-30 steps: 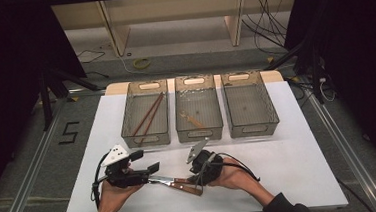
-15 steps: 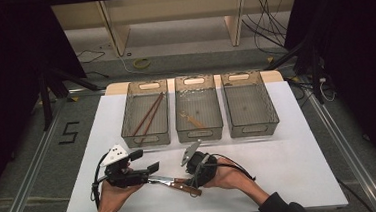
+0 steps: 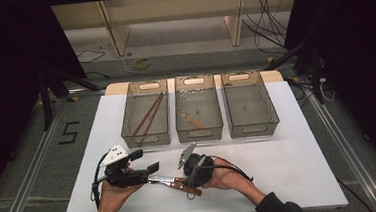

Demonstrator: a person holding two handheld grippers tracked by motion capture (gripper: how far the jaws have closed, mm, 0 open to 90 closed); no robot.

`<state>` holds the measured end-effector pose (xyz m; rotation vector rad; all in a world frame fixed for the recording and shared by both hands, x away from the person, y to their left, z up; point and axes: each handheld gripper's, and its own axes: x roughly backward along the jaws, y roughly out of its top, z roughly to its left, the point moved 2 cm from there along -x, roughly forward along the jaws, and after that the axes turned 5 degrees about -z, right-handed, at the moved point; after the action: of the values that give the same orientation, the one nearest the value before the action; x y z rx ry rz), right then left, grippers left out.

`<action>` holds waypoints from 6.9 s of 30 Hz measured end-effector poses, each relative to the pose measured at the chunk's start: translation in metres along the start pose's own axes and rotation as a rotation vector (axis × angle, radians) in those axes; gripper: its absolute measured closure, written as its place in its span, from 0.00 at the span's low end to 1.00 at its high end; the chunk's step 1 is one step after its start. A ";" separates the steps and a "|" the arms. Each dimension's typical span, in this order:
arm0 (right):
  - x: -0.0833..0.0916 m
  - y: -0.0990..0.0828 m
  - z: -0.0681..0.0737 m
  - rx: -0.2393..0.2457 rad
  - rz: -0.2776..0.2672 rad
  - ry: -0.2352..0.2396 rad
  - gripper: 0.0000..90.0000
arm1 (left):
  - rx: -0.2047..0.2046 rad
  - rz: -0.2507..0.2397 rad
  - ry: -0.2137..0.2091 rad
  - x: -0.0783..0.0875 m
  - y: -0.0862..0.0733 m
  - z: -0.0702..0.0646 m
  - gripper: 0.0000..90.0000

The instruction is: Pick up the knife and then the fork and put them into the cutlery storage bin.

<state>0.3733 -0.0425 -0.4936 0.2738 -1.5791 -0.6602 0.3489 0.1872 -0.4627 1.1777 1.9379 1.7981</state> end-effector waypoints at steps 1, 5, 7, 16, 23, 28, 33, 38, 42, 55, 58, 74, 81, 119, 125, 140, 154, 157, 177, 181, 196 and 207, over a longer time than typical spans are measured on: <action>0.000 0.000 0.000 -0.001 0.003 -0.003 0.77 | 0.000 0.000 0.000 0.000 0.000 0.000 0.20; 0.000 0.001 0.000 -0.002 0.005 -0.006 0.81 | 0.000 0.000 0.000 0.000 0.000 0.000 0.20; 0.000 0.001 -0.001 -0.004 0.007 -0.003 0.81 | 0.000 -0.001 0.000 0.000 0.000 0.000 0.20; 0.000 0.004 0.000 0.022 0.032 -0.020 0.86 | 0.000 0.000 -0.001 0.000 0.000 0.000 0.20; 0.000 0.003 -0.002 -0.001 0.020 -0.003 0.86 | 0.005 -0.003 0.001 0.000 0.000 0.000 0.20; 0.003 0.001 -0.006 -0.015 0.016 -0.014 0.86 | 0.000 -0.001 0.002 0.000 0.000 0.000 0.20; 0.010 0.000 -0.011 -0.051 -0.010 -0.011 0.86 | 0.005 -0.007 0.006 0.001 0.000 0.000 0.20; 0.017 0.000 -0.016 -0.084 -0.040 -0.012 0.86 | 0.004 -0.015 0.009 0.002 0.001 0.001 0.20; 0.027 -0.002 -0.022 -0.110 -0.075 -0.025 0.86 | 0.004 -0.018 0.011 0.002 0.001 0.001 0.20; 0.078 -0.007 -0.047 -0.198 -0.209 -0.090 0.86 | 0.005 -0.020 0.013 0.002 0.001 0.001 0.20; 0.090 -0.010 -0.055 -0.218 -0.236 -0.119 0.86 | 0.005 -0.020 0.013 0.002 0.001 0.001 0.20; 0.144 -0.040 -0.097 -0.362 -0.354 -0.255 0.86 | 0.003 -0.015 0.014 0.001 0.001 0.001 0.20; 0.154 -0.051 -0.111 -0.417 -0.371 -0.297 0.86 | 0.004 -0.015 0.015 0.001 0.001 0.001 0.20; 0.176 -0.089 -0.179 -0.637 -0.340 -0.494 0.86 | 0.005 -0.010 0.014 0.000 0.000 0.001 0.20; 0.173 -0.088 -0.184 -0.650 -0.326 -0.500 0.86 | 0.005 -0.011 0.013 0.000 0.000 0.001 0.20; 0.160 -0.093 -0.195 -0.717 -0.273 -0.502 0.86 | 0.002 -0.010 0.011 -0.001 0.000 0.001 0.20; 0.151 -0.093 -0.199 -0.749 -0.234 -0.507 0.84 | 0.004 -0.010 0.009 -0.001 0.001 0.001 0.20; 0.150 -0.092 -0.200 -0.752 -0.246 -0.482 0.76 | 0.003 -0.010 0.009 -0.001 0.001 0.001 0.20; 0.171 -0.076 -0.140 -0.595 -0.389 -0.428 0.50 | 0.021 0.010 0.003 -0.003 0.000 0.001 0.20; 0.170 -0.082 -0.120 -0.573 -0.414 -0.408 0.50 | 0.019 0.019 0.000 -0.003 0.000 0.000 0.21; 0.151 -0.103 -0.065 -0.517 -0.406 -0.345 0.46 | 0.046 0.102 -0.076 -0.008 0.000 -0.011 0.36; 0.138 -0.117 -0.046 -0.523 -0.385 -0.312 0.45 | -0.013 0.251 -0.197 -0.017 -0.013 -0.036 0.65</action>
<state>0.3747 -0.2227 -0.4449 0.0818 -1.5927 -1.4406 0.3308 0.1509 -0.4728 1.5889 1.7300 1.7282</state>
